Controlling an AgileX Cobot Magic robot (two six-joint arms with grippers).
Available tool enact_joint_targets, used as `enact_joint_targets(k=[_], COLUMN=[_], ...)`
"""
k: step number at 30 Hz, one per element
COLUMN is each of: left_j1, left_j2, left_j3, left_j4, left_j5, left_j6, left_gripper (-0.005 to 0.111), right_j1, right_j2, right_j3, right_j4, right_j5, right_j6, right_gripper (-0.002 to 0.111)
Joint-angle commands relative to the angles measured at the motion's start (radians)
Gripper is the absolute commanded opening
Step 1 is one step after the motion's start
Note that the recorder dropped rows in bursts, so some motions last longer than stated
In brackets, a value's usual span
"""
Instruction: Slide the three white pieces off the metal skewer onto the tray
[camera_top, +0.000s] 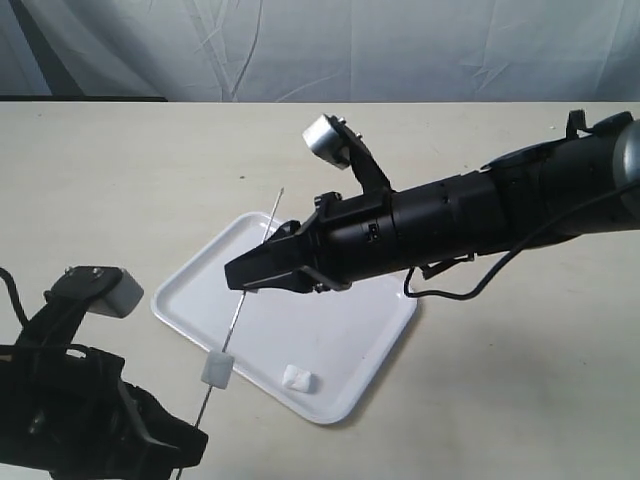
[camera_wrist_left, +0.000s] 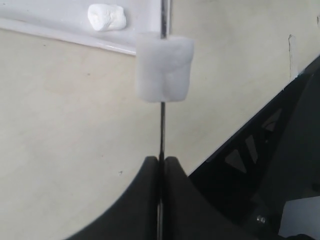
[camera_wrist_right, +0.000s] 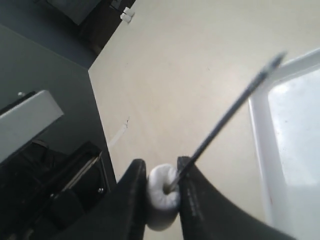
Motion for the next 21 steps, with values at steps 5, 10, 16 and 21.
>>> enact_joint_targets(k=[5,10,16,21], left_j1=[-0.002,-0.002,-0.002,-0.002], left_j2=[0.001,0.001,0.001,0.001], left_j3=[0.071,0.092,0.092,0.092], left_j4=[0.001,-0.013,-0.013,-0.017], left_j5=[-0.009,-0.021,-0.017,-0.017], left_j6=[-0.003,-0.001,-0.003,-0.003], left_gripper=[0.000,0.000,0.000,0.000], right_j1=[-0.004,-0.004,-0.006,-0.043], right_j2=[-0.025,-0.042,-0.083,-0.115], right_j3=[-0.084,-0.127,-0.187,-0.225], right_j4=[0.004,0.004,0.004,0.004], right_j5=[-0.036,-0.066,-0.153,-0.174], right_j6=[0.049,0.057,0.074,0.100], right_gripper=[0.012,0.013,0.013,0.013])
